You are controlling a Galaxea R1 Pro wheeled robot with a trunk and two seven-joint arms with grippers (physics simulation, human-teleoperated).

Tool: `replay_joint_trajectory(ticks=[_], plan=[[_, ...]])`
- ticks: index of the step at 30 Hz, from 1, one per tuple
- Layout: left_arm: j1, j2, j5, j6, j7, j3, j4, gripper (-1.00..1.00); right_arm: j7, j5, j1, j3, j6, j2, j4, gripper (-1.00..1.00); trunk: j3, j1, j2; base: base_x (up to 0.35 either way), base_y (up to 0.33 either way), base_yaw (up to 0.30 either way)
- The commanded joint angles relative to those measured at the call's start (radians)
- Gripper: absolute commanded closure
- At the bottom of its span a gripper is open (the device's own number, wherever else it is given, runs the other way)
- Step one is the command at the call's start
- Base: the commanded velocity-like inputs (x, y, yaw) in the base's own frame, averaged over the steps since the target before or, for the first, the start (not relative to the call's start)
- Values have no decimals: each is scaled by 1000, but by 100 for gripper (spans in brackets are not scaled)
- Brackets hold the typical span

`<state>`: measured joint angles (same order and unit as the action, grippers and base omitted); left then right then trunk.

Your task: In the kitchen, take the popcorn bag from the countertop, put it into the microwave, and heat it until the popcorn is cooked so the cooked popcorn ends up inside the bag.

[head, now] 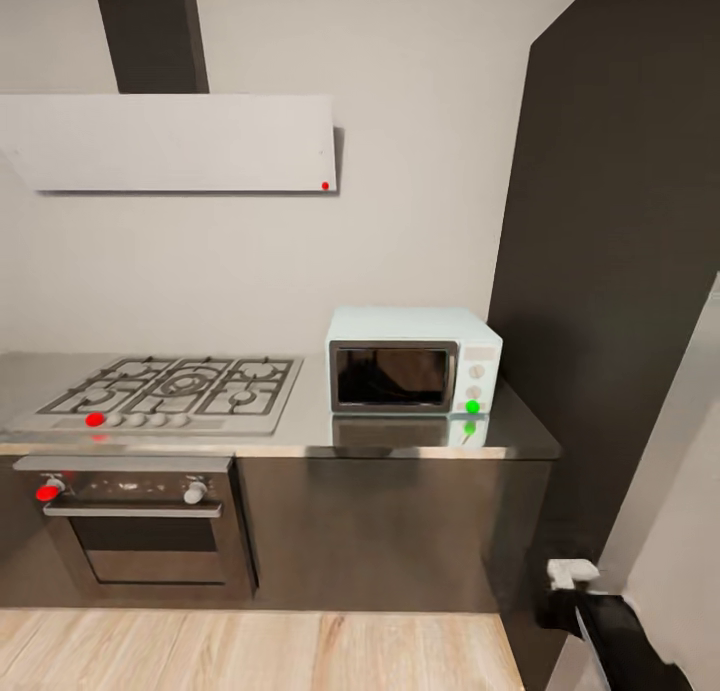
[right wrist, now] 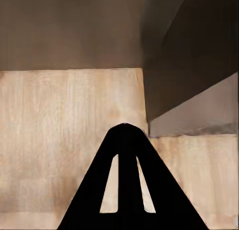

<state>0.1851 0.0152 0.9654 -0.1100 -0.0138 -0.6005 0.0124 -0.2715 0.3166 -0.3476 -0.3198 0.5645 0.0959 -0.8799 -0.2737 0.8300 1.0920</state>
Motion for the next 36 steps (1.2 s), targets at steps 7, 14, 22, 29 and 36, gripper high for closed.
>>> replay_joint_trajectory(ticks=[7, 14, 22, 29, 36], plan=[[0, 1, 4, -1, -4, -12, -1, -100, 53, 10, 99, -1, -385, 1, 488, 100, -1, -1, 1, -189, 0, 0], [0, 8, 5, 0, -3, -16, -5, -100, 132, 6, 132, 5, -683, 1, 901, 100, -1, -1, 1, -4, 0, 0], [0, 10, 4, 15, -3, -17, -7, -100, 130, 6, 208, 4, -668, 0, 914, 100, -1, -1, 1, 0, 0, 0], [0, 65, 4, 47, -3, -18, -8, -100, 136, -9, 208, -2, -672, 50, 914, 100, -1, -1, 1, 0, 0, 0], [0, 76, -62, 48, -11, -19, -6, -100, 139, -72, 231, -2, -714, 56, 914, 100, -1, -1, 1, 0, 0, 0]])
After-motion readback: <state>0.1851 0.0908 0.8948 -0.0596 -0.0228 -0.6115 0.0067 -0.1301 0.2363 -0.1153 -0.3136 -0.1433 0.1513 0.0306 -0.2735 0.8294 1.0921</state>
